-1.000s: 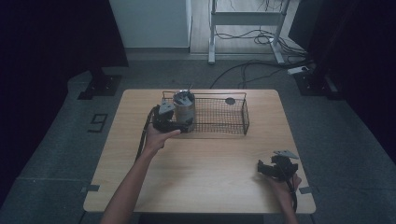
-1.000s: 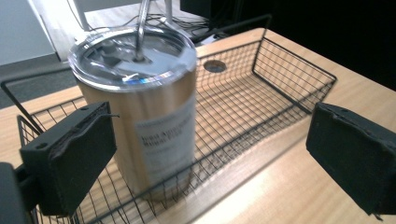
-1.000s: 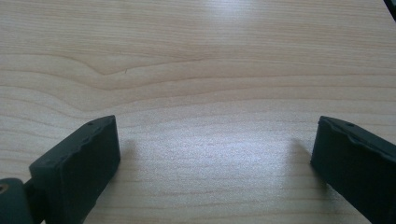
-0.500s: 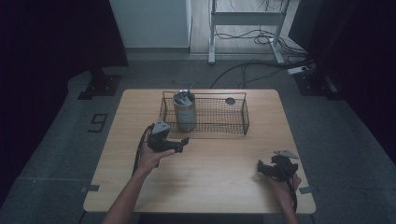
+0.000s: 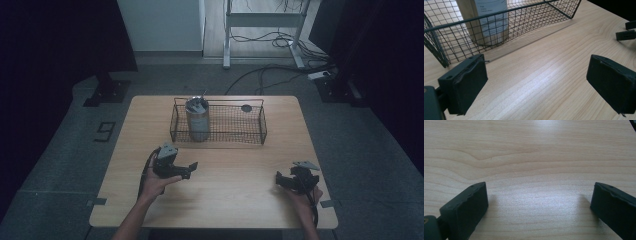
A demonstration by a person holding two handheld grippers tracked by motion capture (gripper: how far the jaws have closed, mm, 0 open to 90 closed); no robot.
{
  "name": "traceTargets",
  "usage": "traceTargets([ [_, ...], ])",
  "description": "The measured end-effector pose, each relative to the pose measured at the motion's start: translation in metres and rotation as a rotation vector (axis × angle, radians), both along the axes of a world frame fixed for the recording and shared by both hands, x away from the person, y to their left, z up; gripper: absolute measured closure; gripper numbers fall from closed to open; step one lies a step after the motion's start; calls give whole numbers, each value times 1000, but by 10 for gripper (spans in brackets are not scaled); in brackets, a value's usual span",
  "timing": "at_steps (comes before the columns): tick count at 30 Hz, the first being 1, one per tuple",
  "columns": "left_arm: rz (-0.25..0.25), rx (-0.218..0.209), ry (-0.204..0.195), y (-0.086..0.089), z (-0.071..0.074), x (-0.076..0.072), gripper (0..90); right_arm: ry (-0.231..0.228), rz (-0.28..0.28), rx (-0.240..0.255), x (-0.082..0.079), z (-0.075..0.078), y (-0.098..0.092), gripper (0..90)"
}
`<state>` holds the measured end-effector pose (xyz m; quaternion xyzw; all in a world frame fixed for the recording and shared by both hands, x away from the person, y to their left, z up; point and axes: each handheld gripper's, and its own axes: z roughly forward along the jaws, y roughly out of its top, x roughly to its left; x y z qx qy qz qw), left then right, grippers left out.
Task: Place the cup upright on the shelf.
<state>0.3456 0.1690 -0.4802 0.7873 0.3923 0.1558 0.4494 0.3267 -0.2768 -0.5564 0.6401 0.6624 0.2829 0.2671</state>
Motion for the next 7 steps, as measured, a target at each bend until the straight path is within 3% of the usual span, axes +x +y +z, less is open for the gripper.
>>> traceTargets([
  [7, 2, 5, 12, -1, -4, 0, 37, 0, 0, 0, 0, 0, 0, 9],
])
